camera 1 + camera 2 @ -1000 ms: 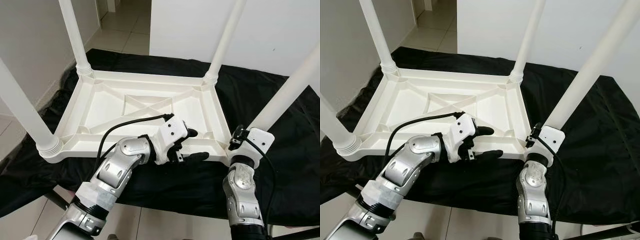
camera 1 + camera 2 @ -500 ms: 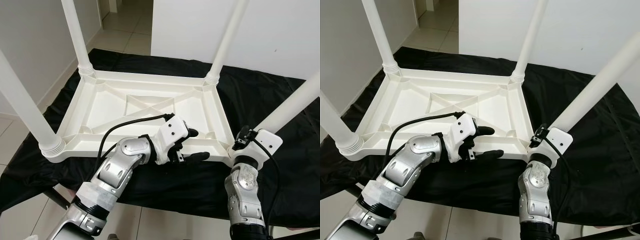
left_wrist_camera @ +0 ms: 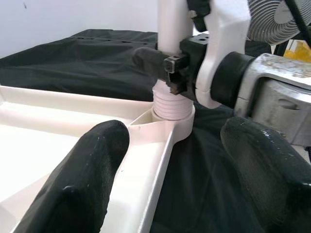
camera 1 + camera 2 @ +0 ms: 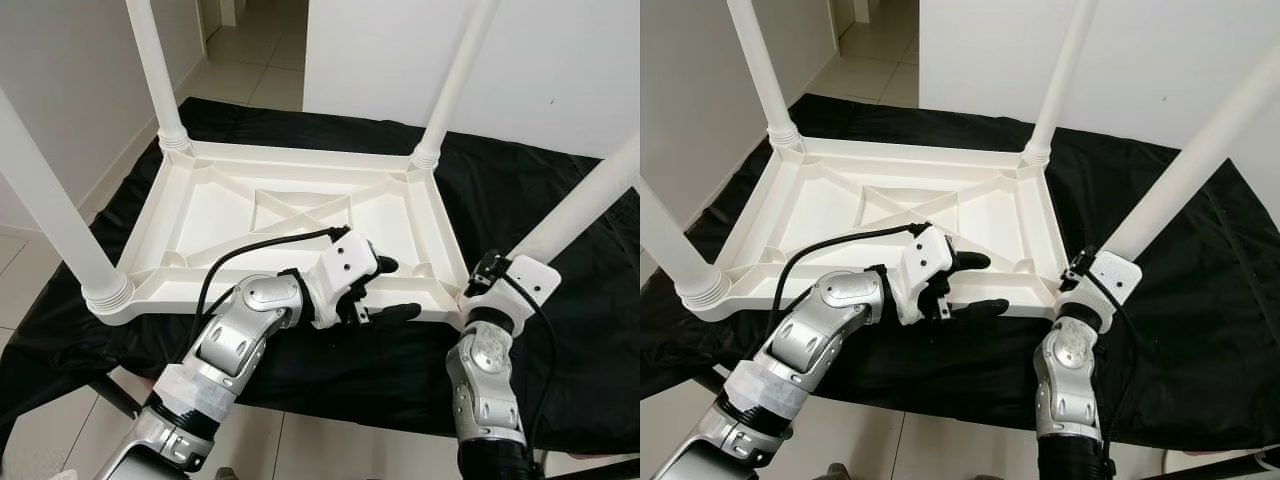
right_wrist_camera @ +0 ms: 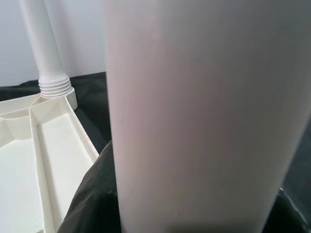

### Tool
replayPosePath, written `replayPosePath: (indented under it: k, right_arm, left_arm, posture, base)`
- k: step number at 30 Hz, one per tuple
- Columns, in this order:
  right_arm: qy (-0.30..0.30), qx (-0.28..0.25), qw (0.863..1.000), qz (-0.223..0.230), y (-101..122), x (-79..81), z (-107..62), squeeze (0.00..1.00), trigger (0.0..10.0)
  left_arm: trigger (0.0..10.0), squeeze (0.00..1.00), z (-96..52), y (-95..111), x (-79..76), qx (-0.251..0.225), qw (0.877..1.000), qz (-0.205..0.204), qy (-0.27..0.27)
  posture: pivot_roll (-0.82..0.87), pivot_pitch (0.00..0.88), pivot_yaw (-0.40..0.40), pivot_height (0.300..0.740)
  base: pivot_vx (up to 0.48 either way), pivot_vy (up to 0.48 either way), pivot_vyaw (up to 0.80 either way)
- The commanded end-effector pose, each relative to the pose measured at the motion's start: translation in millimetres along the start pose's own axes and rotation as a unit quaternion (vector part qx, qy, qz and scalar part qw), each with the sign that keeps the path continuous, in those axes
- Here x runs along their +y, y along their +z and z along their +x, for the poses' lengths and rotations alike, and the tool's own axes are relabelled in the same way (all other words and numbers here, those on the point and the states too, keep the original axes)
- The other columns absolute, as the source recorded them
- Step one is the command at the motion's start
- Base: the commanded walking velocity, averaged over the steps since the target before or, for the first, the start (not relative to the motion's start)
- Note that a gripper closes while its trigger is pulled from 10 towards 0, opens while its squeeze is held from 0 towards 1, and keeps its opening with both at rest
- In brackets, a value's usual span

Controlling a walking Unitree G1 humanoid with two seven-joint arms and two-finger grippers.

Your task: Building children table

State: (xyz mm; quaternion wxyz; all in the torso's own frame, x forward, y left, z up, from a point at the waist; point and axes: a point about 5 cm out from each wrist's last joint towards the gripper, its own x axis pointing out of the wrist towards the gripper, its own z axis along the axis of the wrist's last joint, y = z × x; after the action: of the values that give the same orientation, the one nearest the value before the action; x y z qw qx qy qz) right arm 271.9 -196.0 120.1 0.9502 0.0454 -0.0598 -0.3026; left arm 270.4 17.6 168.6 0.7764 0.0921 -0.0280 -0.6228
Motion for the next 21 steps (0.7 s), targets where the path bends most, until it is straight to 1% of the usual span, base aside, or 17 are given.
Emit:
replayPosePath:
  k: [1, 8, 11, 12, 13, 14, 18, 19, 21]
  right_arm:
    - [-0.028, 0.070, 0.997, -0.028, -27, -12.0, -4.0, 0.00, 10.0]
    - [-0.033, 0.079, 0.996, -0.030, -30, -11.9, -4.8, 0.00, 10.0]
    - [-0.030, 0.064, 0.997, -0.034, -27, -12.0, -5.2, 0.00, 10.0]
    - [-0.007, 0.055, 0.998, -0.022, -25, -10.4, -5.8, 0.01, 10.0]
    - [-0.007, 0.055, 0.998, -0.022, -25, -10.4, -5.8, 0.01, 10.0]
    - [0.013, 0.043, 0.999, -0.005, -21, -9.2, -6.3, 1.00, 10.0]
    - [0.013, 0.043, 0.999, -0.005, -21, -9.2, -6.3, 1.00, 10.0]
    - [0.031, 0.027, 0.999, 0.007, -17, -8.4, -7.1, 1.00, 10.0]
    - [0.031, 0.027, 0.999, 0.007, -17, -8.4, -7.1, 1.00, 10.0]
  left_arm:
    - [10.0, 0.00, 0.8, 0, 1.3, 0.003, 1.000, 0.005, 0.019]
    - [10.0, 0.00, 0.2, -1, 0.2, 0.004, 1.000, 0.005, 0.018]
    - [10.0, 0.00, 0.1, -1, -0.6, 0.004, 1.000, 0.004, 0.016]
    - [10.0, 0.00, 0.3, -1, -0.8, 0.004, 1.000, 0.004, 0.016]
    - [10.0, 0.00, 0.3, -1, -0.8, 0.004, 1.000, 0.004, 0.016]
    - [10.0, 0.00, 0.4, -2, -1.1, 0.004, 1.000, 0.003, 0.015]
    - [10.0, 0.00, 0.4, -2, -1.1, 0.004, 1.000, 0.003, 0.015]
    - [10.0, 0.00, 0.5, -2, -1.4, 0.004, 1.000, 0.003, 0.015]
    - [10.0, 0.00, 0.5, -2, -1.4, 0.004, 1.000, 0.003, 0.015]
  posture:
    - [0.03, 0.000, -0.044, 0.740]
    - [0.03, 0.000, -0.045, 0.740]
    - [0.02, 0.000, -0.045, 0.740]
    - [0.02, 0.000, -0.044, 0.740]
    - [0.02, 0.000, -0.044, 0.740]
    - [0.02, 0.000, -0.046, 0.740]
    - [0.02, 0.000, -0.046, 0.740]
    - [0.02, 0.000, -0.046, 0.740]
    - [0.02, 0.000, -0.046, 0.740]
  base:
    - [0.000, 0.000, 0.00]
    - [0.000, 0.000, 0.00]
    - [0.000, 0.000, 0.00]
    - [0.000, 0.000, 0.00]
    - [0.000, 0.000, 0.00]
    - [0.000, 0.000, 0.00]
    - [0.000, 0.000, 0.00]
    - [0.000, 0.000, 0.00]
    - [0.000, 0.000, 0.00]
